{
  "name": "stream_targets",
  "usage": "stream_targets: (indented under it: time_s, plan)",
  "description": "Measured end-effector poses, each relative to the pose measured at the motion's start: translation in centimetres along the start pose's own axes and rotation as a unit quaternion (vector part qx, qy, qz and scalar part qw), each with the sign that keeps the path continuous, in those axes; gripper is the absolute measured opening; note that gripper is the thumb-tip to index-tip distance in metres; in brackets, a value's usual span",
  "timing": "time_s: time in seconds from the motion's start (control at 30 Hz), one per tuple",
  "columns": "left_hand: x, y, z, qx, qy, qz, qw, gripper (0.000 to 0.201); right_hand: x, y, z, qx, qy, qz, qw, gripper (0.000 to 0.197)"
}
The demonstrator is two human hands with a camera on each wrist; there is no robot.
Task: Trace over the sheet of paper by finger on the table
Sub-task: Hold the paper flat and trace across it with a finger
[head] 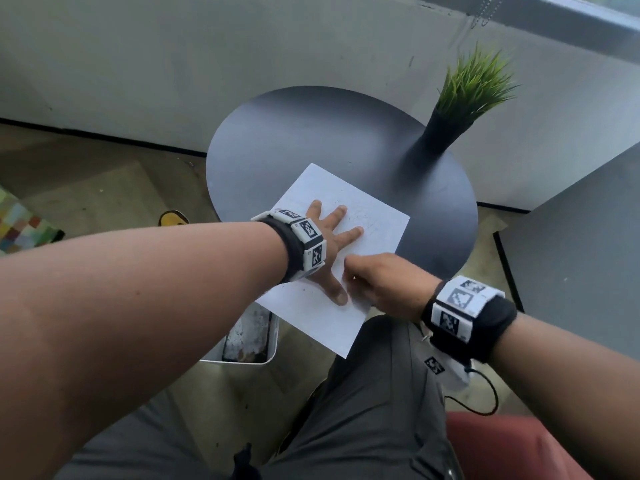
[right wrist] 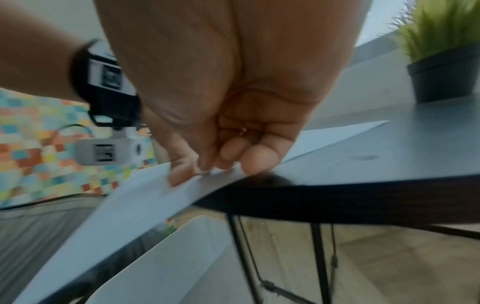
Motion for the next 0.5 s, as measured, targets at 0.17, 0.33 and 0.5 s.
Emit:
stream_targets:
  time_s: [0.17,0.33,0.5]
  plan:
    - [0.1,-0.1,-0.1,-0.005,0.000,0.007,1.000,0.132,-3.7,8.4,-1.7,0.237,0.109,0.017,0.965,0.014]
    - [0.0,-0.1,-0.3,0.001,0.003,0.005,1.000,0.134,-0.9,1.0,-1.1,0.052,0.052,0.036,0.997,0.013]
    - [0.2,-0.1,-0.5,-0.001,0.002,0.004,1.000,0.133,-3.2,6.2,-1.6,0.151,0.074,0.036,0.985,0.012]
Point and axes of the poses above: each hand's wrist, its own z-axis away from the middle knuckle, its own x-axis out of the palm, y = z × x, the point moved 8 cm from there along -z, towards the middle knuckle, and after that the axes turned 10 degrees about y, right-handed, at the moved point
